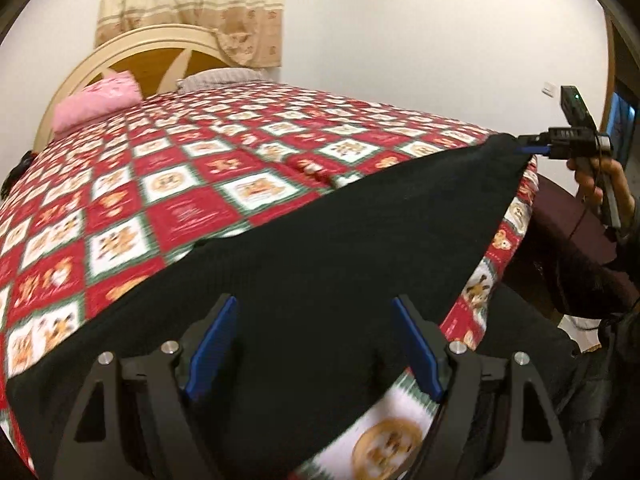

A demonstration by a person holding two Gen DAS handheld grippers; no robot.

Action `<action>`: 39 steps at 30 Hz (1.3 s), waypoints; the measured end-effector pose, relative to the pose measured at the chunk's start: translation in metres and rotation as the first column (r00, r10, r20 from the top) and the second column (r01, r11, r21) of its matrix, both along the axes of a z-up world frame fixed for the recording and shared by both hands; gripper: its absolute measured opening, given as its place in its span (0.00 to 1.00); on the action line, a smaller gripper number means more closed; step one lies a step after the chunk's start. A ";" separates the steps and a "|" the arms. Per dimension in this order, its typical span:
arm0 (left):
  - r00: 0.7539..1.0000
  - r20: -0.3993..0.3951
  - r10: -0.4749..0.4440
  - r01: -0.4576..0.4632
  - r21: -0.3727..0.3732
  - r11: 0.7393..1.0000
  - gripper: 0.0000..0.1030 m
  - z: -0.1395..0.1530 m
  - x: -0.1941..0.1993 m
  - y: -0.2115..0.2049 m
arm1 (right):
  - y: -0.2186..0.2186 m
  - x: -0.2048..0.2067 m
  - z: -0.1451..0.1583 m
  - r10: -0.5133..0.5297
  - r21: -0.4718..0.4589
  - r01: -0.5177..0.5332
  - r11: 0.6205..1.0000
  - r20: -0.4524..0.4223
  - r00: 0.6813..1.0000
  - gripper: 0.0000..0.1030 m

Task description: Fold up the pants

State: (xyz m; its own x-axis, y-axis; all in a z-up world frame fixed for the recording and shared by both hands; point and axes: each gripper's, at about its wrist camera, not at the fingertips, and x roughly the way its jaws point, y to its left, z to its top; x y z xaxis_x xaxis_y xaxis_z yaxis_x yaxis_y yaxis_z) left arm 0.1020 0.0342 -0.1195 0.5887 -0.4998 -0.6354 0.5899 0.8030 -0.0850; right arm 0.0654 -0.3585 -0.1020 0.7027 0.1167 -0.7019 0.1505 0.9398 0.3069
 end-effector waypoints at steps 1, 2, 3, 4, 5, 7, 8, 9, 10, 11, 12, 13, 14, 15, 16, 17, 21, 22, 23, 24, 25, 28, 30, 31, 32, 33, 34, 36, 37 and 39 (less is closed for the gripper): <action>1.000 -0.002 -0.014 0.014 -0.004 1.000 0.79 0.000 0.002 -0.005 | -0.021 -0.009 0.003 -0.079 0.010 0.079 0.997 -0.006 0.997 0.44; 1.000 -0.002 -0.022 0.021 -0.004 1.000 0.79 -0.001 0.004 -0.009 | -0.039 -0.018 0.005 -0.143 0.027 0.143 0.989 -0.006 0.990 0.44; 1.000 -0.005 -0.026 0.026 -0.002 1.000 0.79 -0.002 0.006 -0.012 | -0.052 -0.023 0.006 -0.182 0.039 0.183 0.982 -0.010 0.983 0.45; 0.999 -0.011 -0.030 0.030 -0.004 1.000 0.79 -0.004 0.008 -0.014 | -0.069 -0.032 0.007 -0.251 0.048 0.252 0.967 -0.022 0.968 0.45; 0.999 -0.022 -0.036 0.036 -0.008 0.999 0.79 -0.006 0.011 -0.016 | -0.078 -0.036 0.006 -0.283 0.058 0.285 0.957 -0.029 0.959 0.45; 0.999 -0.029 -0.038 0.038 -0.005 0.999 0.79 -0.010 0.013 -0.019 | -0.096 -0.039 0.002 -0.332 0.093 0.335 0.938 -0.050 0.942 0.45; 0.999 -0.035 -0.036 0.037 0.002 0.999 0.79 -0.013 0.013 -0.020 | -0.100 -0.039 0.000 -0.339 0.114 0.343 0.932 -0.054 0.939 0.45; 0.999 -0.041 -0.034 0.034 0.003 0.999 0.79 -0.015 0.014 -0.020 | -0.102 -0.040 -0.002 -0.342 0.128 0.346 0.929 -0.055 0.938 0.45; 0.998 -0.048 -0.031 0.031 0.001 1.000 0.79 -0.017 0.014 -0.019 | -0.106 -0.035 -0.005 -0.358 0.127 0.364 0.923 -0.071 0.931 0.45; 0.998 -0.060 -0.027 0.026 -0.004 1.000 0.79 -0.019 0.015 -0.018 | -0.108 -0.031 -0.008 -0.370 0.131 0.379 0.916 -0.084 0.925 0.45; 0.997 -0.067 -0.023 0.022 -0.009 1.000 0.79 -0.021 0.014 -0.017 | -0.111 -0.029 -0.011 -0.376 0.158 0.386 0.909 -0.089 0.922 0.45; 0.997 -0.072 -0.021 0.020 -0.011 1.000 0.79 -0.022 0.014 -0.017 | -0.116 -0.025 -0.016 -0.377 0.190 0.390 0.901 -0.097 0.921 0.45; 0.997 -0.078 -0.017 0.016 -0.015 1.000 0.79 -0.023 0.014 -0.017 | -0.119 -0.020 -0.020 -0.387 0.196 0.402 0.895 -0.107 0.916 0.45; 0.996 -0.087 -0.013 0.011 -0.026 1.000 0.79 -0.024 0.014 -0.016 | -0.122 -0.018 -0.024 -0.412 0.196 0.427 0.883 -0.115 0.904 0.45; 0.995 -0.096 -0.013 0.009 -0.043 0.999 0.79 -0.022 0.014 -0.016 | -0.126 -0.016 -0.028 -0.427 0.211 0.446 0.870 -0.131 0.895 0.45; 0.995 -0.099 -0.019 0.013 -0.064 0.998 0.79 -0.019 0.012 -0.017 | -0.129 -0.015 -0.031 -0.429 0.236 0.452 0.860 -0.145 0.892 0.45; 0.993 -0.065 -0.095 0.086 -0.128 0.988 0.83 -0.001 0.009 -0.039 | -0.127 -0.016 -0.032 -0.441 0.230 0.460 0.858 -0.132 0.888 0.30; 0.991 -0.063 -0.115 0.107 -0.131 0.986 0.86 0.000 0.009 -0.048 | -0.126 -0.016 -0.032 -0.438 0.225 0.456 0.861 -0.128 0.890 0.17; 0.988 -0.060 -0.140 0.131 -0.128 0.983 0.86 0.001 0.009 -0.059 | -0.126 -0.017 -0.032 -0.435 0.226 0.452 0.863 -0.122 0.892 0.08; 0.985 -0.059 -0.162 0.154 -0.120 0.981 0.86 0.000 0.010 -0.071 | -0.125 -0.016 -0.031 -0.431 0.227 0.446 0.866 -0.113 0.895 0.07; 0.981 -0.063 -0.185 0.177 -0.112 0.978 0.86 -0.003 0.012 -0.083 | -0.124 -0.015 -0.028 -0.426 0.220 0.438 0.872 -0.103 0.899 0.05; 0.974 -0.089 -0.209 0.201 -0.091 0.975 0.86 -0.014 0.016 -0.100 | -0.123 -0.003 -0.012 -0.390 0.197 0.392 0.899 -0.050 0.920 0.04; 0.972 -0.124 -0.199 0.190 -0.078 0.979 0.86 -0.023 0.020 -0.104 | -0.123 0.007 0.011 -0.354 0.192 0.345 0.919 0.017 0.935 0.04; 0.972 -0.130 -0.195 0.186 -0.081 0.979 0.86 -0.024 0.020 -0.104 | -0.124 0.010 0.021 -0.333 0.202 0.317 0.927 0.053 0.941 0.04; 0.973 -0.127 -0.194 0.184 -0.089 0.979 0.86 -0.024 0.018 -0.101 | -0.123 0.010 0.032 -0.309 0.209 0.284 0.936 0.096 0.946 0.04; 0.973 -0.129 -0.194 0.183 -0.093 0.979 0.86 -0.024 0.017 -0.101 | -0.123 0.009 0.041 -0.286 0.209 0.256 0.944 0.131 0.949 0.04; 0.972 -0.132 -0.193 0.181 -0.096 0.979 0.86 -0.024 0.017 -0.099 | -0.122 0.004 0.051 -0.253 0.212 0.213 0.954 0.184 0.950 0.04; 0.972 -0.131 -0.195 0.182 -0.103 0.978 0.86 -0.025 0.017 -0.097 | -0.122 -0.005 0.053 -0.206 0.215 0.157 0.964 0.230 0.951 0.04; 0.972 -0.131 -0.196 0.183 -0.104 0.978 0.86 -0.025 0.017 -0.097 | -0.122 -0.011 0.047 -0.200 0.208 0.154 0.966 0.224 0.954 0.04; 0.970 -0.135 -0.200 0.187 -0.103 0.977 0.87 -0.026 0.018 -0.098 | -0.130 -0.024 0.020 -0.218 0.211 0.183 0.960 0.154 0.964 0.04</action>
State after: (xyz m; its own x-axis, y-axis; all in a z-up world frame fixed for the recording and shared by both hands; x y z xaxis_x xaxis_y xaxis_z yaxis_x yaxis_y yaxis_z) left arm 0.1201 -0.0638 -0.1452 0.3807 -0.6535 -0.6542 0.7095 0.6601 -0.2465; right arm 0.0410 -0.4886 -0.0822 0.8349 0.0821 -0.5442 0.2576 0.8156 0.5182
